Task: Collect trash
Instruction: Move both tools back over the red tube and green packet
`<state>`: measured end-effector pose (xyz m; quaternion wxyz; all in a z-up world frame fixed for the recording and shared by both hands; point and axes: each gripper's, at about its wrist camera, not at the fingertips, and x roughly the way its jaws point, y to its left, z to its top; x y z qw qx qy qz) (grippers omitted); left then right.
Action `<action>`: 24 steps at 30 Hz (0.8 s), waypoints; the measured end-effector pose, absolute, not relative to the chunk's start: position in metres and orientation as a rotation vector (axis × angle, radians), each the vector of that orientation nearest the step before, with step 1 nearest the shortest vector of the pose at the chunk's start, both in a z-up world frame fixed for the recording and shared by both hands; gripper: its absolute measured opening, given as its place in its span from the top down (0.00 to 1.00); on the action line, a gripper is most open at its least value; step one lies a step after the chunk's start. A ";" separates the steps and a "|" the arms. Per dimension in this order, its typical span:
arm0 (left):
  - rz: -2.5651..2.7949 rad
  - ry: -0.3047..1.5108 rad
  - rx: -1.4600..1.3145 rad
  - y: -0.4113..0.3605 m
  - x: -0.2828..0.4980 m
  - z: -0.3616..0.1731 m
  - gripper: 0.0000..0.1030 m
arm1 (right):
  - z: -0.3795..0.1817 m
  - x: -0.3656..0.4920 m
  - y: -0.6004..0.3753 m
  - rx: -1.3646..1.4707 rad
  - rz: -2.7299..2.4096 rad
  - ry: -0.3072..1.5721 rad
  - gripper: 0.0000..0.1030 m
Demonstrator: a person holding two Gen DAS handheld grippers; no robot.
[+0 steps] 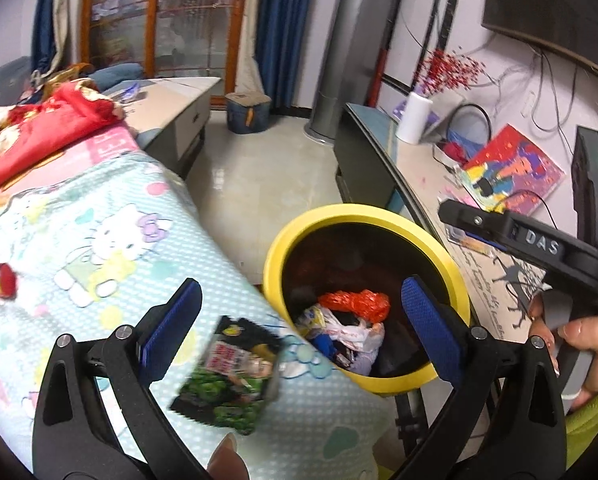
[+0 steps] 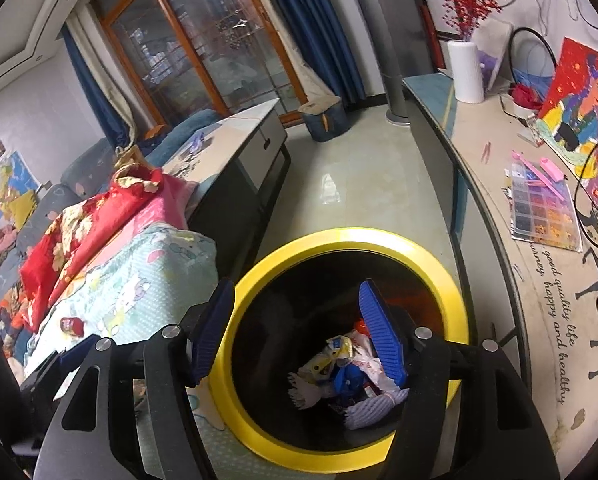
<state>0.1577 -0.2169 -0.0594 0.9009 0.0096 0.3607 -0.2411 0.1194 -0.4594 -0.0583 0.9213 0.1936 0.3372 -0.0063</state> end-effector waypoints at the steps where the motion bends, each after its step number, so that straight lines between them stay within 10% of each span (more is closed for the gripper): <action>1: -0.487 0.742 0.009 -0.211 0.158 -0.058 0.11 | -0.057 0.119 -0.455 0.390 -0.004 0.692 0.39; 24: -0.265 0.674 -0.119 -0.111 0.165 -0.042 0.11 | -0.048 0.120 -0.337 0.268 0.224 0.747 0.37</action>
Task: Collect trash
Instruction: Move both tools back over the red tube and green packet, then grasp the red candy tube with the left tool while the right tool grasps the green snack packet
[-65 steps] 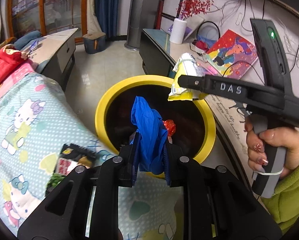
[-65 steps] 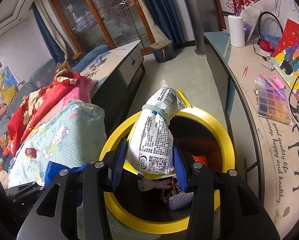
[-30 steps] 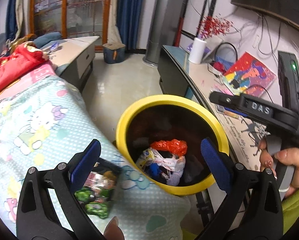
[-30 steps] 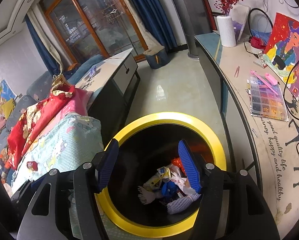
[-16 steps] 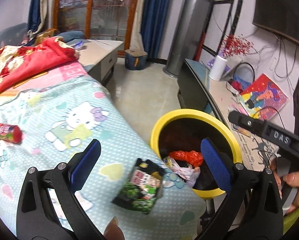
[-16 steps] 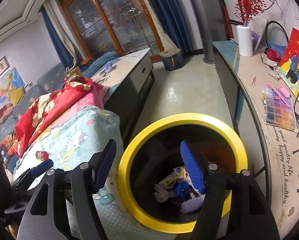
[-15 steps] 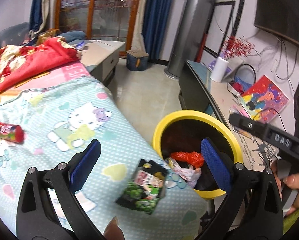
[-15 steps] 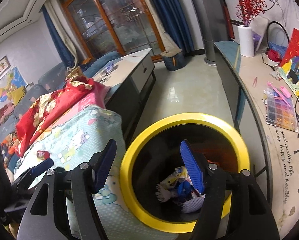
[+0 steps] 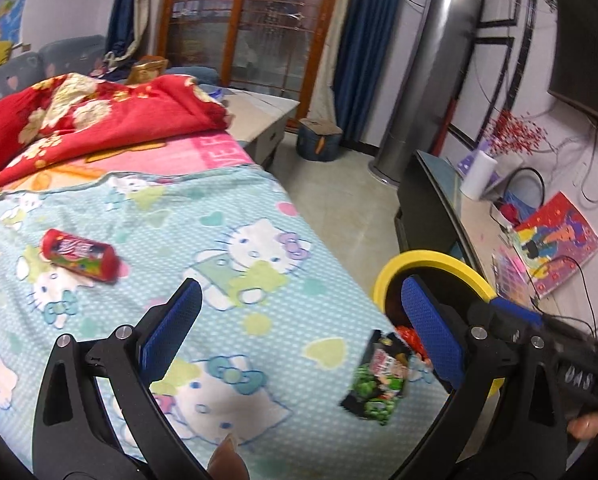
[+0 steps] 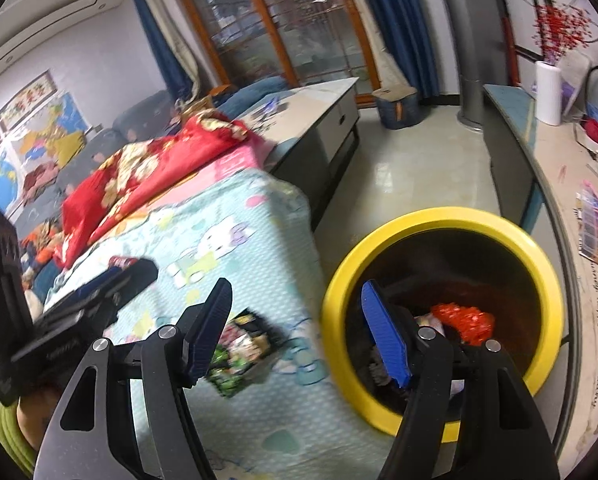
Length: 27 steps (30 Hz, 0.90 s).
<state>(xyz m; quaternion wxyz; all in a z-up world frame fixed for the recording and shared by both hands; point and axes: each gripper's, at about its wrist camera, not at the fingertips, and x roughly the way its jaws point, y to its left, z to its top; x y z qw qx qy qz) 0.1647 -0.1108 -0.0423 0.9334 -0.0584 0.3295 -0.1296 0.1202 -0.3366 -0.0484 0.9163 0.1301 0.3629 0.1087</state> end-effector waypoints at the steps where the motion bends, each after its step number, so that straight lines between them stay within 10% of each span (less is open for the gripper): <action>1: -0.256 0.672 -0.129 -0.106 0.165 -0.042 0.11 | -0.049 0.120 -0.332 0.263 0.233 0.752 0.37; 27: 0.038 0.728 -0.439 0.030 0.190 -0.074 0.11 | -0.100 0.137 -0.257 0.252 0.249 0.936 0.35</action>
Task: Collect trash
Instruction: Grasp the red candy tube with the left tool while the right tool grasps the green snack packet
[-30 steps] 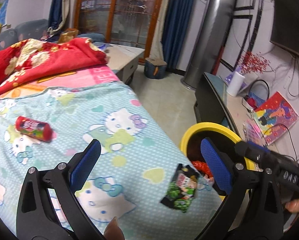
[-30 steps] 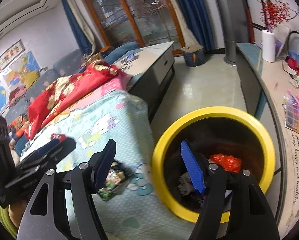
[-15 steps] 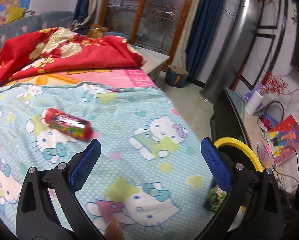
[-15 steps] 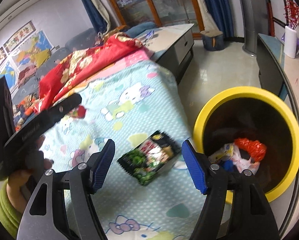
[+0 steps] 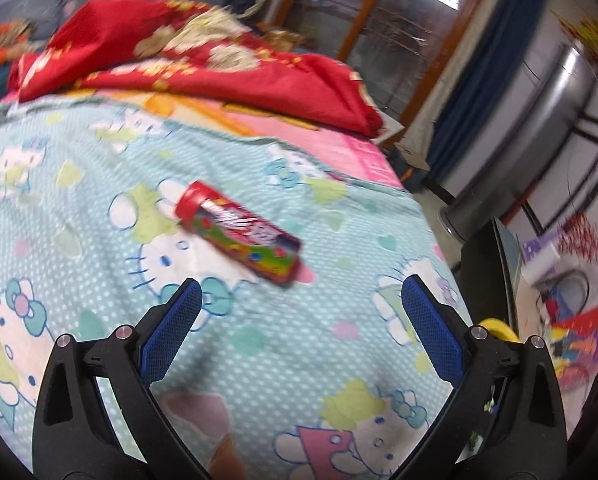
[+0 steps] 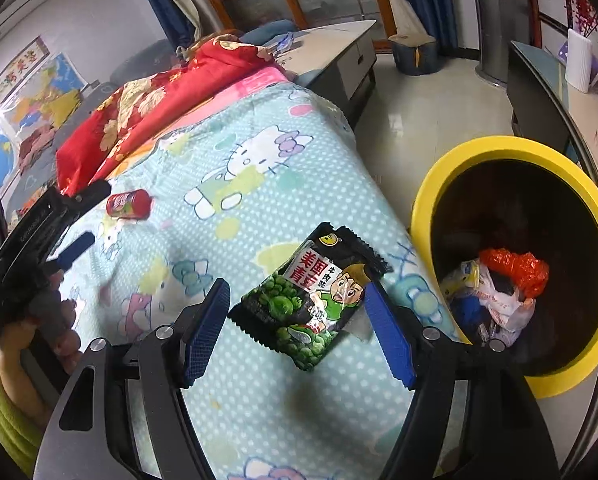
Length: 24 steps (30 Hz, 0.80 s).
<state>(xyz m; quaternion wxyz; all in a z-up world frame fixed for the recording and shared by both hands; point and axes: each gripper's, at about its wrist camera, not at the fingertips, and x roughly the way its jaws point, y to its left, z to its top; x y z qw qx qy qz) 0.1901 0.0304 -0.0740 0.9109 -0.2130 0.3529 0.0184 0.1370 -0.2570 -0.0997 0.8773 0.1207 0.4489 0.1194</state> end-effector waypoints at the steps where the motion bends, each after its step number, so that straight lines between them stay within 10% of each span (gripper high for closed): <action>1: 0.050 0.735 -0.470 0.037 0.193 -0.077 0.11 | -0.101 0.138 -0.257 0.249 0.244 0.937 0.36; 24: 0.199 0.832 -0.610 0.072 0.259 -0.106 0.58 | -0.107 0.145 -0.229 0.133 0.354 0.855 0.74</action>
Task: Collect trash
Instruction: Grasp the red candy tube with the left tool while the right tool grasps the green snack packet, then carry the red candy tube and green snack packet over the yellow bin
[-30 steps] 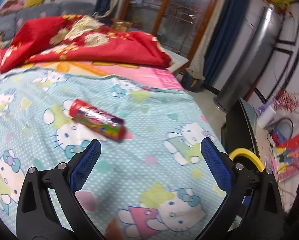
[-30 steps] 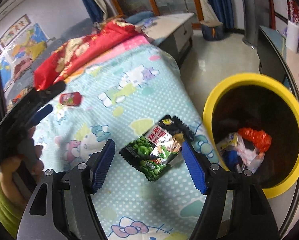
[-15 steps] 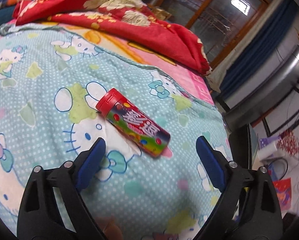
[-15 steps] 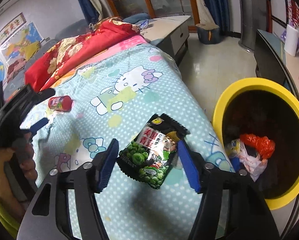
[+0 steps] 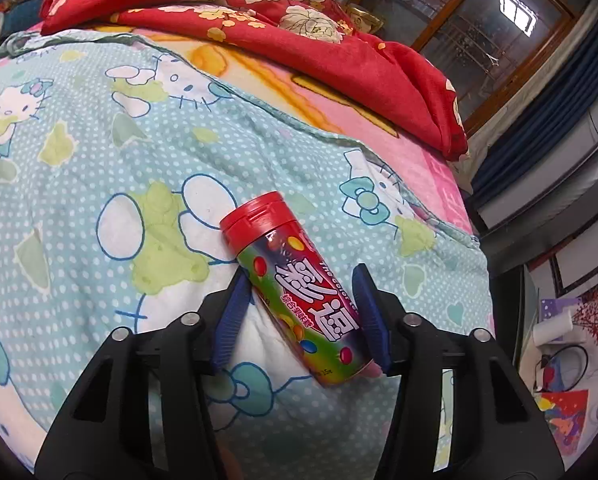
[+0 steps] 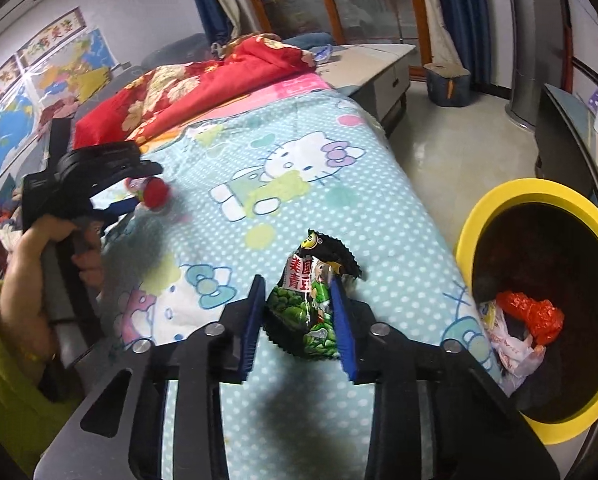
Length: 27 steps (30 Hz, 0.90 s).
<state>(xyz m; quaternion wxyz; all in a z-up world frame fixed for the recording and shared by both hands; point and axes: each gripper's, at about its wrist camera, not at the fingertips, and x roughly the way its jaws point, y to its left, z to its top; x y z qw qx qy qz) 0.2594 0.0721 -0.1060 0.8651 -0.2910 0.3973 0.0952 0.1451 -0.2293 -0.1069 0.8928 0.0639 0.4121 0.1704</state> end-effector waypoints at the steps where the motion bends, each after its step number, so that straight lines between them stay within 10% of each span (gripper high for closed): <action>1: 0.196 0.834 -0.597 0.071 0.258 -0.105 0.60 | -0.107 0.144 -0.229 0.133 0.365 0.854 0.75; 27: -0.126 0.755 -0.387 -0.016 0.205 -0.056 0.73 | -0.080 0.130 -0.251 0.148 0.371 0.760 0.87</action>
